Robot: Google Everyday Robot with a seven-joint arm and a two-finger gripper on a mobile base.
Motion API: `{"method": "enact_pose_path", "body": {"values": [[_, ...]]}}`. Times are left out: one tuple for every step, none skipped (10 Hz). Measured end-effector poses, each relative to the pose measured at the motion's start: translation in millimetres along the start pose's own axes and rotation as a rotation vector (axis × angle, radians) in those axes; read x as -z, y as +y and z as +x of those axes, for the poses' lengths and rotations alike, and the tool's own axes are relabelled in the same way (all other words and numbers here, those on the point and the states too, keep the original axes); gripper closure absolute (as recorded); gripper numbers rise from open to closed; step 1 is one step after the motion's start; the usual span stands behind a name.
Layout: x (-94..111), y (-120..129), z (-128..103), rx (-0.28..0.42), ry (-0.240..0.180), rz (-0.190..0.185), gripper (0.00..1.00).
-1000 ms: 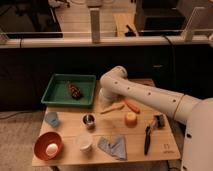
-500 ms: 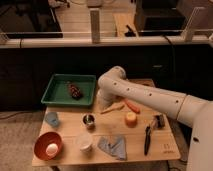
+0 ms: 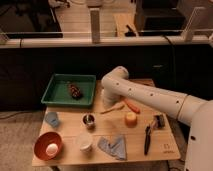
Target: Place fork in paper cup
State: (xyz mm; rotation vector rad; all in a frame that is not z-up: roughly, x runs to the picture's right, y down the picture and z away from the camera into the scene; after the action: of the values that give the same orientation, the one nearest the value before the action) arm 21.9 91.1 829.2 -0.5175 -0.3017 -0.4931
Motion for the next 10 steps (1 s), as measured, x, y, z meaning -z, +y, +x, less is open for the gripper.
{"method": "enact_pose_path", "body": {"values": [[-4, 2, 15, -0.044, 0.011, -0.003, 0.37], [-7, 3, 29, -0.092, 0.023, -0.003, 0.27], [-14, 2, 38, -0.134, 0.029, -0.01, 0.21], [-19, 2, 39, -0.149, 0.031, -0.015, 0.2], [-25, 0, 38, -0.162, 0.035, -0.021, 0.2], [-31, -1, 35, -0.169, 0.038, -0.029, 0.2], [-35, -3, 32, -0.173, 0.039, -0.032, 0.2], [-38, -2, 33, -0.179, 0.043, -0.039, 0.2], [-41, 0, 34, -0.186, 0.047, -0.045, 0.2], [-43, 0, 35, -0.189, 0.045, -0.046, 0.2]]}}
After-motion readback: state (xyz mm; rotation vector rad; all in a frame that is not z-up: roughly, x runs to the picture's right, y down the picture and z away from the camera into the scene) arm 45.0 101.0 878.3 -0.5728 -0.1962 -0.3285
